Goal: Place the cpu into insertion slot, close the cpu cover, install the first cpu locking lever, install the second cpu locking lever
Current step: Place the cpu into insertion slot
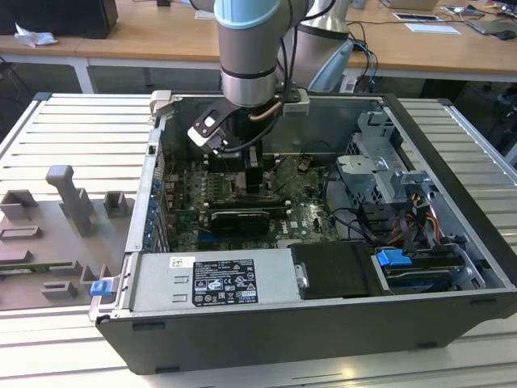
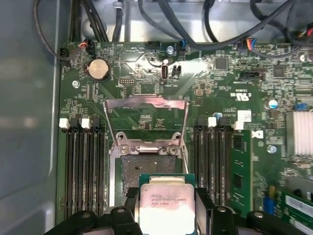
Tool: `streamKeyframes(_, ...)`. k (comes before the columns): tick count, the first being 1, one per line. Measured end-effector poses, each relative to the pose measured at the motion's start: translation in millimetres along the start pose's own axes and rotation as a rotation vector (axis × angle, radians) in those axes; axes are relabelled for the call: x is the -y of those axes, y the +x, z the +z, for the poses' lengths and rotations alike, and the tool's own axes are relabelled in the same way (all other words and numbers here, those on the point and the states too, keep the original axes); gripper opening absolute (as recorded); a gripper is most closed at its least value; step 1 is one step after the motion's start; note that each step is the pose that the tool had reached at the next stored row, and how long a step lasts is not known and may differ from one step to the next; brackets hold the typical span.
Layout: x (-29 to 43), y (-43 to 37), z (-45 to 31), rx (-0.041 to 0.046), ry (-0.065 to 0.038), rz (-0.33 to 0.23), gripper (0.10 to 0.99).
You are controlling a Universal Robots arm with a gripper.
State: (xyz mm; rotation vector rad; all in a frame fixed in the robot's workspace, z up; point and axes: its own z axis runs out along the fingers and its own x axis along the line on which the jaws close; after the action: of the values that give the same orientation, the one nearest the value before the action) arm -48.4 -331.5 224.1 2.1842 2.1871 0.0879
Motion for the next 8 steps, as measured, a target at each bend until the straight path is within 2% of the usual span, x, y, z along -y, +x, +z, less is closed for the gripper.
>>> streamKeyframes(3, -1.6, 2.3, 6.7, -0.0002, 0.0, 0.0, 0.541)
streamKeyframes(8, -2.0, 8.0, 10.3, -0.0003, 0.0, 0.0, 0.541)
